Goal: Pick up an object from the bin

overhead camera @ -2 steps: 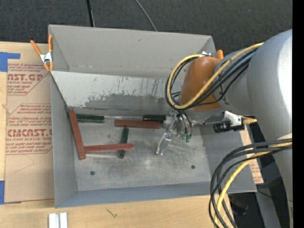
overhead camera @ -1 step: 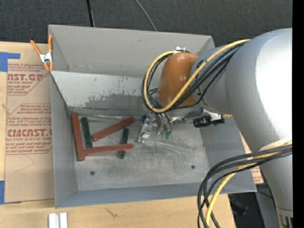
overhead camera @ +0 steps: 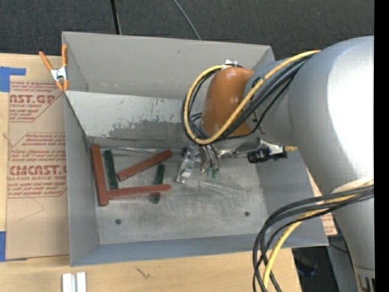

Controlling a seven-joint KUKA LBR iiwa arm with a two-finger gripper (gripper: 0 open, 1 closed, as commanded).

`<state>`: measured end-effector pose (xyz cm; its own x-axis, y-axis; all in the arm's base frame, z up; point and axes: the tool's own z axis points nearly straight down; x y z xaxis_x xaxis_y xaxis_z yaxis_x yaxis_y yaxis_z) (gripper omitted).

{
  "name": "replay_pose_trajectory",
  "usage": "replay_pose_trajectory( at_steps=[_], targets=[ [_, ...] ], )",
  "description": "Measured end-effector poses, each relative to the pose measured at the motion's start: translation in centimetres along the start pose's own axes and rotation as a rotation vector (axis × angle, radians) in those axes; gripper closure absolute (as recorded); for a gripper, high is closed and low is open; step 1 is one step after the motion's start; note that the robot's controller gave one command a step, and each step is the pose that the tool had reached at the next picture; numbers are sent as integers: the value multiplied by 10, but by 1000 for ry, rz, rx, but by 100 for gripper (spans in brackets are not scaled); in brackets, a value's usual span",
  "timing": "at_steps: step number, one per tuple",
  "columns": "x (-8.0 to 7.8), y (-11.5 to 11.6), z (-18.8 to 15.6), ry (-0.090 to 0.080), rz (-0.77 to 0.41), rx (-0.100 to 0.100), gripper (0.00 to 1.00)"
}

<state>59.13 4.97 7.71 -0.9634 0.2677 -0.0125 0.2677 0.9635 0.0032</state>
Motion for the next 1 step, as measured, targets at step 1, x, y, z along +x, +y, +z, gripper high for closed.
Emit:
replay_pose_trajectory(
  at_steps=[1],
  targets=[
    [1, 5, -36, 11, 25, 3, 0]
  ],
)
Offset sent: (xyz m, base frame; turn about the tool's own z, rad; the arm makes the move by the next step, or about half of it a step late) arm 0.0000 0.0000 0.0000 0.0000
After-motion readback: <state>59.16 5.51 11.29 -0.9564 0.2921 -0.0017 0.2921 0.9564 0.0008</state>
